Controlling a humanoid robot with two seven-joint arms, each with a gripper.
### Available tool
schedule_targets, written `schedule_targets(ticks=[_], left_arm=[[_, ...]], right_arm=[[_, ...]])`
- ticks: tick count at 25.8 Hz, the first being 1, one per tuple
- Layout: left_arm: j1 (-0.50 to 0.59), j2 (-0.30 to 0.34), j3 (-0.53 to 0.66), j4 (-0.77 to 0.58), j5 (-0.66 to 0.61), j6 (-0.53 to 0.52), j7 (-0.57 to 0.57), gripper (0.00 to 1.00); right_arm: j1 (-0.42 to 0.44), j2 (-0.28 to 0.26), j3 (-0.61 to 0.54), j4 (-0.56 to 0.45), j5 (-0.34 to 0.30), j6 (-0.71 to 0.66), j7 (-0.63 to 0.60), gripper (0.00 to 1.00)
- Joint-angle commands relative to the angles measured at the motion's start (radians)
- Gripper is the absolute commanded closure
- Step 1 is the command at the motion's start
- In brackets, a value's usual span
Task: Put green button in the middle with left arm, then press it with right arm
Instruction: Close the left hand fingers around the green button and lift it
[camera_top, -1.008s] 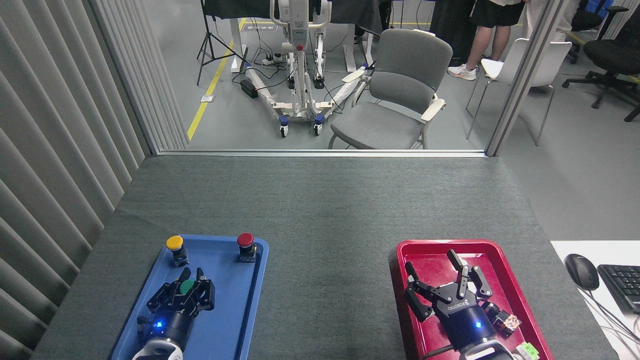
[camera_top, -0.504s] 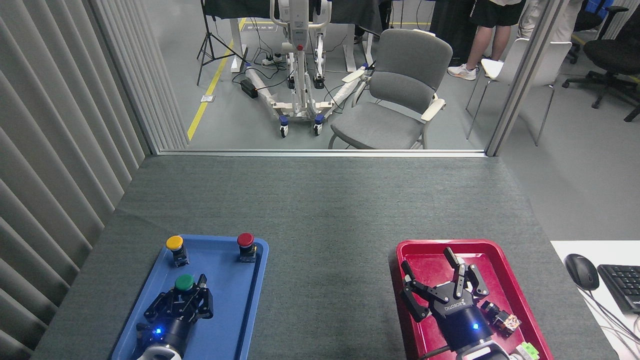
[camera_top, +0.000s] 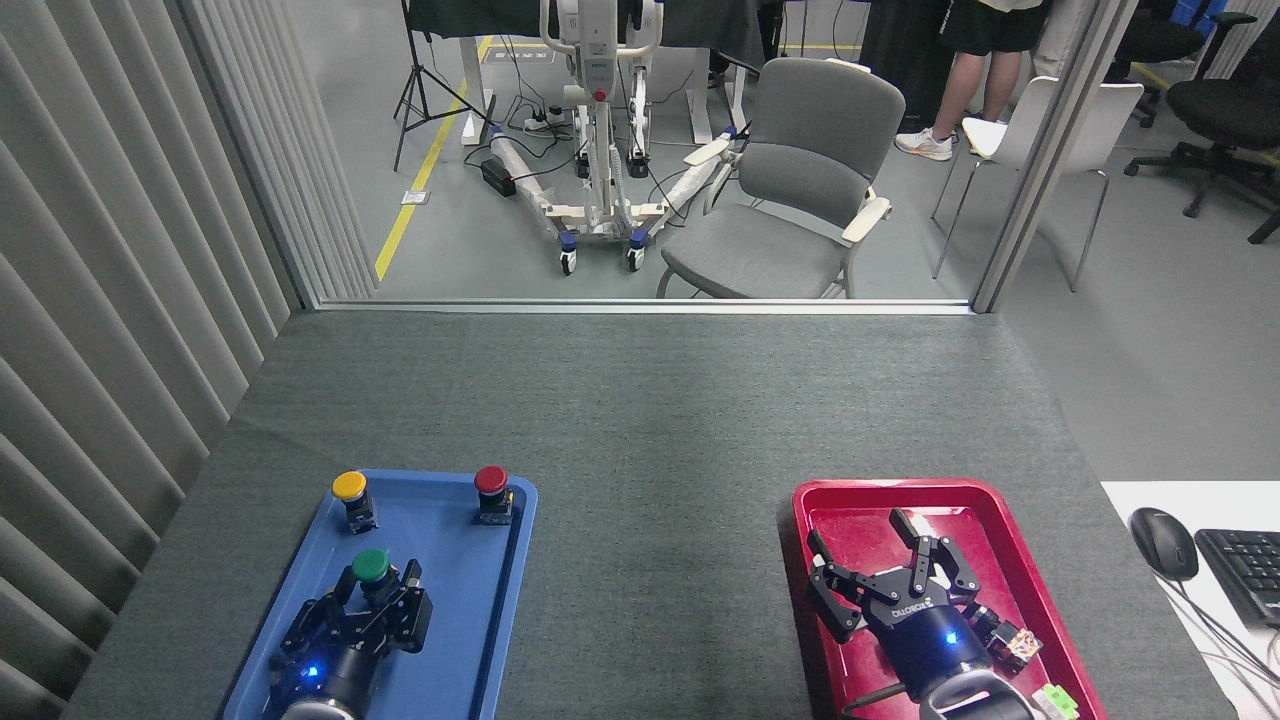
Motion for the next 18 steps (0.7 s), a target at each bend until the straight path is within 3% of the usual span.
schedule_targets(ticks=[1,2,5,7,18], left_arm=[[0.023,0.011,-0.001,-0.009,-0.003,-0.005,-0.001,0.48],[0.024,0.013,-0.001,-0.009,-0.003,-0.015,0.001,0.54],[0.026,0.014,-0.001,-0.008,-0.008,-0.079,0.001,0.85],[0.024,0.023,-0.001,-0.008,-0.009,-0.113,0.001,0.98],[0.026,0.051,-0.003,-0.020,-0.006,-0.136,0.007,1.00]], right_arm=[[0.000,0.002,-0.022,-0.009,0.004,0.009,0.019,0.01],[0.002,0.002,-0.022,-0.010,0.005,0.012,0.018,0.01],[0.003,0.022,-0.022,-0.015,0.008,0.078,0.011,0.01],[0.006,0.033,-0.019,-0.027,0.010,0.112,0.008,0.00],[0.028,0.030,-0.020,-0.050,0.065,0.103,0.015,0.00]])
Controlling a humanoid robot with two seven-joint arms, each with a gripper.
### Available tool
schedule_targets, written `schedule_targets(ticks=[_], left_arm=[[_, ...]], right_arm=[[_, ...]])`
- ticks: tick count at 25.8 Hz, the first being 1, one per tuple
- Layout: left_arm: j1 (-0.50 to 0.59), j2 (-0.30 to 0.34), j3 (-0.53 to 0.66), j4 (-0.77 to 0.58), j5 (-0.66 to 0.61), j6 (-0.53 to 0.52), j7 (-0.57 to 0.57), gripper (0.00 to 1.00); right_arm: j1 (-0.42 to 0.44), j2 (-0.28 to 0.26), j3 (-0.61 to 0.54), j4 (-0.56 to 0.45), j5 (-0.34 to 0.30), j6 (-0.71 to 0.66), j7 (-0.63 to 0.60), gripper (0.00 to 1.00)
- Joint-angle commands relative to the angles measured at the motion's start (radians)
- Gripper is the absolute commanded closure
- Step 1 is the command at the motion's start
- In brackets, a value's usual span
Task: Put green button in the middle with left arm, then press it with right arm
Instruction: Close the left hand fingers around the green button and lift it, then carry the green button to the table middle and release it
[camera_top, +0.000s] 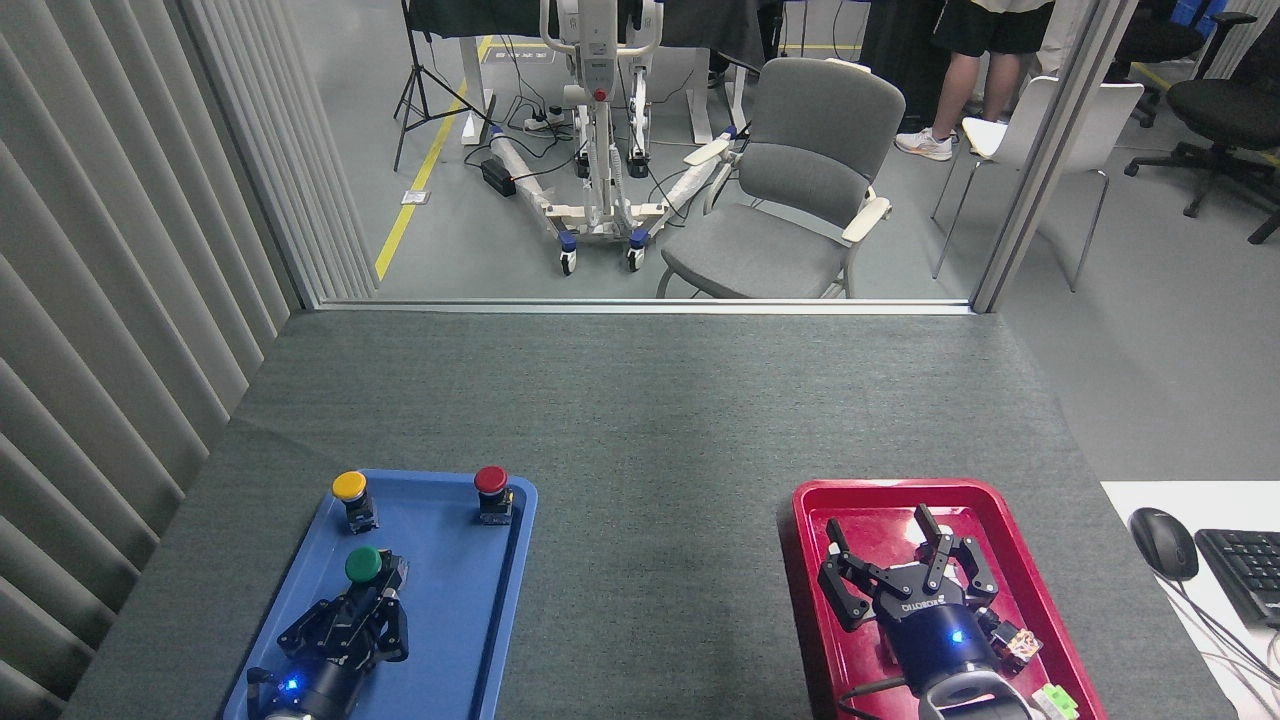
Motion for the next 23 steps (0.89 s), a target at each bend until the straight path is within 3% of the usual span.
schedule_targets(ticks=[1,6,8,10,16,23], left_arm=[[0.005,0.003,-0.003,-0.029,0.000,-0.036,0.001,1.00],[0.088,0.088,-0.006,-0.192,0.003,-0.294,0.001,1.00],[0.111,0.106,-0.010,-0.252,0.002,-0.395,-0.012,1.00],[0.116,0.106,-0.033,-0.292,-0.006,-0.424,-0.027,1.00],[0.012,0.098,-0.237,-0.282,-0.009,-0.384,-0.145,1.00],[-0.067,0.078,-0.481,-0.276,0.002,-0.130,-0.256,1.00]], right_arm=[[0.014,-0.003,-0.001,-0.014,0.009,-0.008,0.006,0.00],[0.013,-0.009,-0.024,-0.049,0.002,-0.046,0.182,0.00],[0.014,-0.007,-0.022,-0.049,0.002,-0.046,0.185,0.00],[0.017,-0.011,-0.022,-0.052,0.005,-0.042,0.178,0.00],[0.019,-0.012,-0.024,-0.052,0.013,0.003,0.053,0.00],[0.054,-0.011,-0.024,-0.048,0.013,0.010,-0.092,0.00]])
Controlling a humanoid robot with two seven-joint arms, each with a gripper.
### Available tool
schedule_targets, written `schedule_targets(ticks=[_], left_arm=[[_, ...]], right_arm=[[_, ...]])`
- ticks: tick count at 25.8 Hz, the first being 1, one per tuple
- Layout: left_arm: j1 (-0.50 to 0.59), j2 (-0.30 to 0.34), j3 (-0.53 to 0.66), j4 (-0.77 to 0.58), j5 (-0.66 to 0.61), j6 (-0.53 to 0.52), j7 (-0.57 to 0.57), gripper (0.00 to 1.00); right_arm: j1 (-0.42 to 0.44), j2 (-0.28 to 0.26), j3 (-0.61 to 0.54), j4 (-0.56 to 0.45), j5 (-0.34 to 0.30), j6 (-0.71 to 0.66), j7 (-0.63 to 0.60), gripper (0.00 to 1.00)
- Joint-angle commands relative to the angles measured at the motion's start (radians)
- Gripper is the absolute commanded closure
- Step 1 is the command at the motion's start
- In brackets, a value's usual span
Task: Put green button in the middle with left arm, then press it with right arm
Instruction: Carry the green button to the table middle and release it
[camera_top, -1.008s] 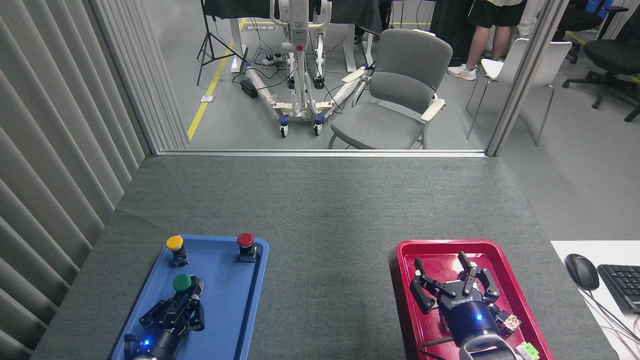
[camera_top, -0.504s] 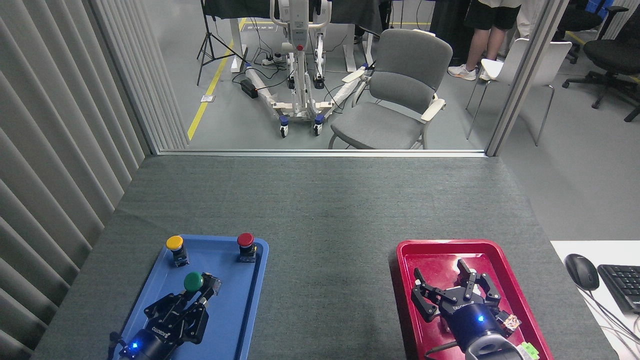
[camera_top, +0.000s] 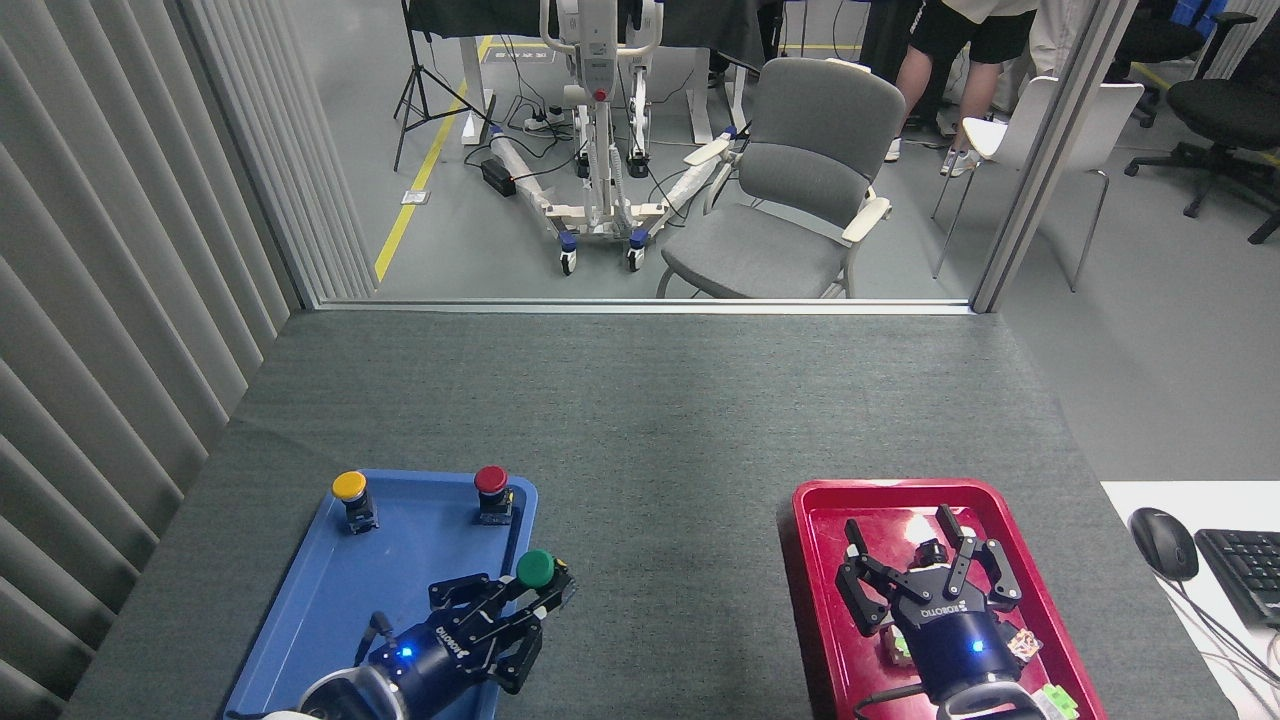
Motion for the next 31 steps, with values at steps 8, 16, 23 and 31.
schedule_targets(ticks=[8,16,23,31], left_arm=[[-0.115,-0.088,-0.315,0.073,0.010,0.364,-0.136,1.00],[-0.158,-0.141,-0.364,0.151,0.008,0.384,-0.147,1.00],[-0.152,-0.141,-0.364,0.145,0.008,0.411,-0.141,0.49],[-0.149,-0.131,-0.364,0.124,0.007,0.414,-0.124,0.14]], right_arm=[[0.015,0.010,-0.002,0.000,0.001,0.003,-0.032,0.00],[-0.005,0.036,0.002,-0.003,0.001,0.003,0.065,0.01],[-0.009,0.033,0.016,-0.003,0.001,-0.007,0.065,0.01],[-0.009,0.030,0.016,-0.008,0.001,-0.194,0.060,0.56]])
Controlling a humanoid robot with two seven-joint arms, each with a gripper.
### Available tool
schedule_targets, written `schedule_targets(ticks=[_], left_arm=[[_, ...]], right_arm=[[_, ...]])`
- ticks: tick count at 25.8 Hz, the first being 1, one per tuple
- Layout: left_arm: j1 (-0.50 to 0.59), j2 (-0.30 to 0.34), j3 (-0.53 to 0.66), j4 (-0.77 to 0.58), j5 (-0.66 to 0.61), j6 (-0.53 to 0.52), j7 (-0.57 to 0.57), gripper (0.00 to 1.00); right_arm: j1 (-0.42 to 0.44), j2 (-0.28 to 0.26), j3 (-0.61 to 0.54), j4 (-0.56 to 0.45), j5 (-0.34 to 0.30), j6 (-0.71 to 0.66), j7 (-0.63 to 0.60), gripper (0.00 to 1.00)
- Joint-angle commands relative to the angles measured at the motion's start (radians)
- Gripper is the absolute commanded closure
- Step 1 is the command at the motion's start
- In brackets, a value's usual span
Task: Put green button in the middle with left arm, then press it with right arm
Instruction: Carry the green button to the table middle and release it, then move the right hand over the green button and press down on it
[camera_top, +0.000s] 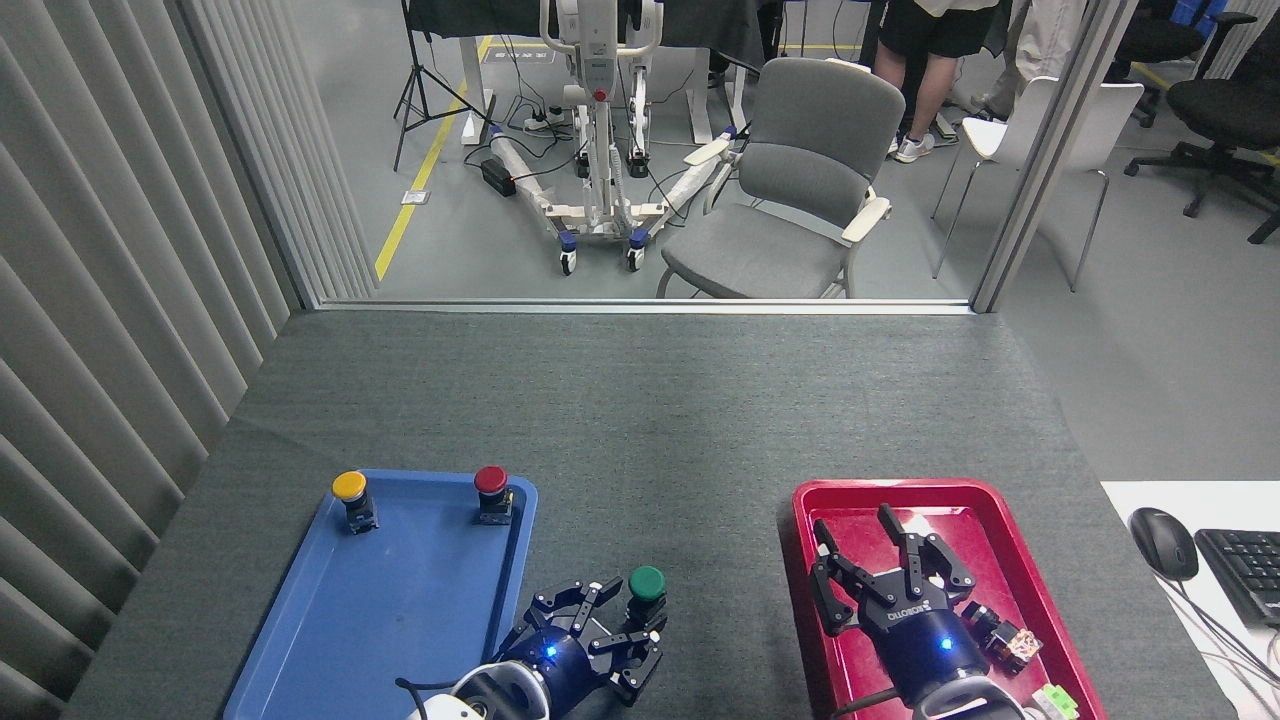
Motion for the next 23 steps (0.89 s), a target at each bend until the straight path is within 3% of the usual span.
schedule_targets(ticks=[1,2,5,7,11,15,20,23], left_arm=[[0.001,0.002,0.000,-0.004,0.001,0.002,0.014,0.10],[0.001,0.002,0.000,-0.004,0.001,0.001,0.017,0.01],[0.004,0.012,0.008,-0.033,0.003,-0.006,0.021,0.01],[0.036,0.053,0.017,-0.081,0.008,0.002,0.033,0.01],[0.159,0.107,0.103,-0.214,0.043,0.016,0.050,0.01],[0.240,0.167,0.206,-0.299,0.051,0.016,0.051,0.01],[0.297,0.154,0.476,-0.319,0.133,0.056,0.129,0.01],[0.271,0.150,0.542,-0.314,0.193,0.123,0.137,0.01]], right_arm=[[0.000,-0.006,0.000,0.001,0.000,-0.118,-0.013,0.62],[0.000,-0.007,0.000,0.001,0.000,-0.146,-0.014,0.69],[0.002,-0.004,0.002,0.002,0.003,-0.204,-0.016,0.89],[0.000,-0.004,0.006,0.008,0.006,-0.232,-0.016,1.00],[-0.031,-0.002,0.035,0.035,0.052,-0.285,-0.016,1.00],[-0.118,0.011,0.108,0.093,0.054,-0.279,0.007,1.00],[-0.141,0.041,0.147,0.120,0.065,-0.284,0.055,1.00],[-0.178,0.044,0.198,0.156,0.078,-0.278,0.056,1.00]])
